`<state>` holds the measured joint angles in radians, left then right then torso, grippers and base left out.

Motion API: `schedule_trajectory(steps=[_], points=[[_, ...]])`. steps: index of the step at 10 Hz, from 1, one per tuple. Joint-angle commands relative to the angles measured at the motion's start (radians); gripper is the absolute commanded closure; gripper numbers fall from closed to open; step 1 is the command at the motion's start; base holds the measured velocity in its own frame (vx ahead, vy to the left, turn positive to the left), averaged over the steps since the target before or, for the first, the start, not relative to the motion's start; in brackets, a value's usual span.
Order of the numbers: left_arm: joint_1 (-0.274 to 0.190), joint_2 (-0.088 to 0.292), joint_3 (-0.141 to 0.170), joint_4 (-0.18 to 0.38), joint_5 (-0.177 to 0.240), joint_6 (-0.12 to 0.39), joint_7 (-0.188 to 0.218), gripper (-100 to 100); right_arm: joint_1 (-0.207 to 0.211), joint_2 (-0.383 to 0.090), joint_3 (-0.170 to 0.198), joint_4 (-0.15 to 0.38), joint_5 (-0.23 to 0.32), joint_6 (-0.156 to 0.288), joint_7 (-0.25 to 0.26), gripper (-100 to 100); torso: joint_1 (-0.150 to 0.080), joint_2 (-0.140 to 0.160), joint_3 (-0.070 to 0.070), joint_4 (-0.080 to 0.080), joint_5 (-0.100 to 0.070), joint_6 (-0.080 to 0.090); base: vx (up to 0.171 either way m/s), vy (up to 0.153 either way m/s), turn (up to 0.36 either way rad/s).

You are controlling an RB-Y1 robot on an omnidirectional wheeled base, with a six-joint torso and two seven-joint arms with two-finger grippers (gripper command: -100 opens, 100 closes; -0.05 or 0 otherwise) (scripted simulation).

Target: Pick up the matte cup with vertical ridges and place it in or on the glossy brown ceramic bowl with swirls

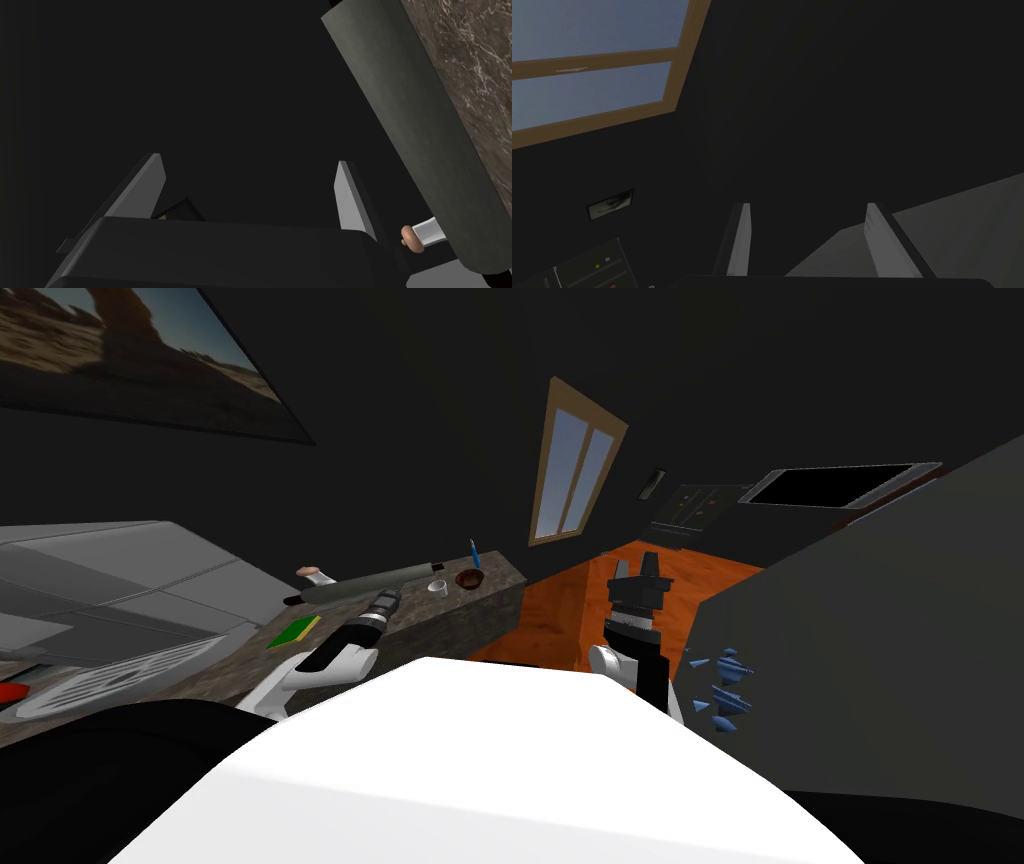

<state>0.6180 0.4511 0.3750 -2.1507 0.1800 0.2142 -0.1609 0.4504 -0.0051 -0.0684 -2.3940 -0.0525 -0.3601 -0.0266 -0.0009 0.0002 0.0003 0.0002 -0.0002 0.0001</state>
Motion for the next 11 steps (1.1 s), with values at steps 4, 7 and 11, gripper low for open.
schedule_trajectory(steps=[4,7,11], points=[[0.005,0.081,0.029,0.032,0.044,0.122,0.005,-100,0.0,0.0,0.0,0.0,0.0,0.0,0.0,0,0.0,-0.001,0.0,0.0,0.0,0.0,0.002,-0.025,-0.051],[0.006,0.116,0.036,0.047,0.061,0.178,0.009,-100,0.0,0.0,0.0,0.0,0.0,0.0,0.0,0,0.0,-0.002,-0.001,0.0,0.0,0.0,0.015,-0.026,-0.057],[0.004,0.215,0.048,0.097,0.112,0.29,0.025,-100,0.0,0.0,0.0,0.0,0.0,0.0,0.0,0,-0.001,-0.002,-0.001,0.0,0.0,0.0,0.028,-0.036,-0.076]])
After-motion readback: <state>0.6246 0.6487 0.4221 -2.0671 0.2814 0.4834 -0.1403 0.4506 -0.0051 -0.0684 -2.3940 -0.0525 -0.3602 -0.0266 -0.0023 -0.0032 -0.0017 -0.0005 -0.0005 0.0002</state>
